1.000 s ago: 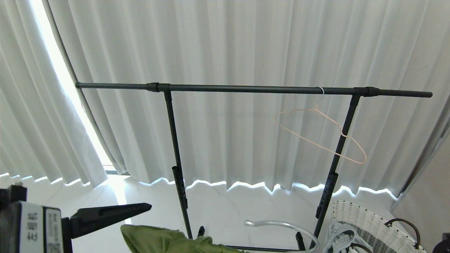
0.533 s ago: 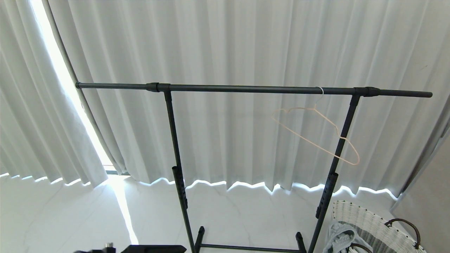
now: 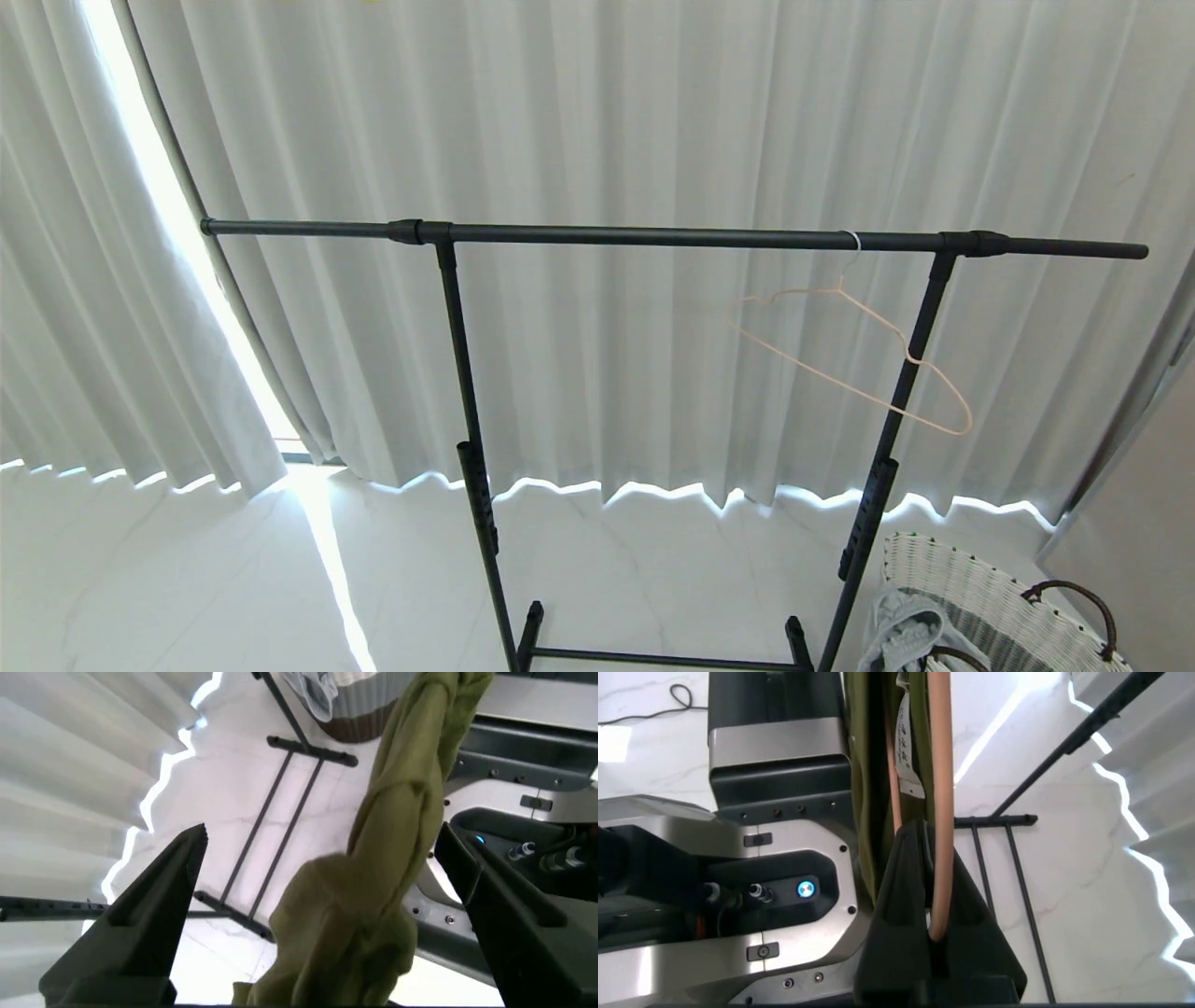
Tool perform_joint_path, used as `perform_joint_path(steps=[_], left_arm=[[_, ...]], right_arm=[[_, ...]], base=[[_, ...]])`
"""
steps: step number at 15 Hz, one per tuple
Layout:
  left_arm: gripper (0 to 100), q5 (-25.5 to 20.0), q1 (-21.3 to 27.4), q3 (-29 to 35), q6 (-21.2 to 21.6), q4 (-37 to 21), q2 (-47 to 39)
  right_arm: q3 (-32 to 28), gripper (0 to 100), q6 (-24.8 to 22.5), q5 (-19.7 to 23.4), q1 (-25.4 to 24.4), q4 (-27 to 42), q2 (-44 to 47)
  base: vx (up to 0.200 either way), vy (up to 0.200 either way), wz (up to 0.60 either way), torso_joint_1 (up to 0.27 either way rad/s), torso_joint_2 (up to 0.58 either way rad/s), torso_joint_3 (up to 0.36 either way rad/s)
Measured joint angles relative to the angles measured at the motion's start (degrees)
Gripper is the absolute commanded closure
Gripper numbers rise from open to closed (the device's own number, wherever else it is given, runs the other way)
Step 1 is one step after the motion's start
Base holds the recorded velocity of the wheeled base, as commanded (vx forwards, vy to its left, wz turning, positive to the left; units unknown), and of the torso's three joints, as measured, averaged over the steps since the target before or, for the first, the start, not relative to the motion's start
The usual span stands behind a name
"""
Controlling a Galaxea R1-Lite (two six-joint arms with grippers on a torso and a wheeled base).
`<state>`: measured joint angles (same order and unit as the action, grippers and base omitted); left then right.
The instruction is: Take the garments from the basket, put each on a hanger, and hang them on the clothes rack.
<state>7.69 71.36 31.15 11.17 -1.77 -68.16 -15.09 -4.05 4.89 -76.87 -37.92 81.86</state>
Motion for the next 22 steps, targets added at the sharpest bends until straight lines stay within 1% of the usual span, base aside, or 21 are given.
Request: perform_joint_path(steps=[1, 2, 10, 11, 13, 15, 17, 18, 19, 21, 22], left_arm=[[0, 0.0, 0.0, 0.0, 0.0, 0.0, -0.3], [100, 0.0, 0.0, 0.0, 0.0, 0.0, -0.5], [100, 0.1, 0.0, -0.6, 0.0, 0.0, -0.9], [100, 0.2, 0.0, -0.6, 0.0, 0.0, -0.9], [100, 0.5, 0.0, -0.8, -0.1, 0.0, -0.8], [100, 1.4, -0.1, -1.0, -0.1, 0.0, -0.6], [100, 4.8, -0.1, -2.2, 0.1, 0.0, 0.2], [100, 7.1, -0.1, -3.0, 0.5, 0.0, 1.0], [100, 8.9, -0.1, -3.8, 1.0, -0.1, 1.9], [100, 12.3, -0.3, -5.0, 1.3, -0.1, 4.4], [100, 14.7, -1.2, -5.2, 1.3, -0.1, 5.7]], right_arm=[[-0.1, 100, 0.0, 0.0, 0.0, 0.0, 0.0], [-0.1, 100, 0.0, 0.0, 0.0, -0.1, 0.0], [-0.1, 100, 0.1, -0.4, 0.1, -0.3, -0.2], [-0.1, 0, 0.1, -0.5, 0.1, -0.3, -0.3], [0.0, 0, 0.1, -0.9, 0.1, -0.4, -0.4], [0.2, 0, 0.1, -3.0, 0.2, -0.4, -0.6], [0.4, 0, 0.1, -8.3, 1.7, -0.4, -0.8], [0.4, 0, 0.1, -9.7, 2.7, -0.4, -0.8], [0.4, 0, 0.1, -11.0, 4.3, -0.3, -1.0], [0.4, 0, 0.1, -12.0, 7.1, -0.3, -1.3], [0.4, 0, 0.1, -12.5, 9.0, -0.3, -1.4]], base=[[0.0, 0.0, 0.0, 0.0, 0.0, 0.0], [0.0, 0.0, 0.0, 0.0, 0.0, 0.0], [0.0, 0.0, 0.0, 0.0, 0.0, 0.0], [0.0, 0.0, 0.0, 0.0, 0.0, 0.0], [0.0, 0.0, 0.0, 0.0, 0.0, 0.0], [0.0, 0.0, 0.0, 0.0, 0.0, 0.0], [0.0, 0.0, 0.0, 0.0, 0.0, 0.0], [0.0, 0.0, 0.0, 0.0, 0.0, 0.0], [0.0, 0.0, 0.0, 0.0, 0.0, 0.0], [0.0, 0.0, 0.0, 0.0, 0.0, 0.0], [0.0, 0.0, 0.0, 0.0, 0.0, 0.0]])
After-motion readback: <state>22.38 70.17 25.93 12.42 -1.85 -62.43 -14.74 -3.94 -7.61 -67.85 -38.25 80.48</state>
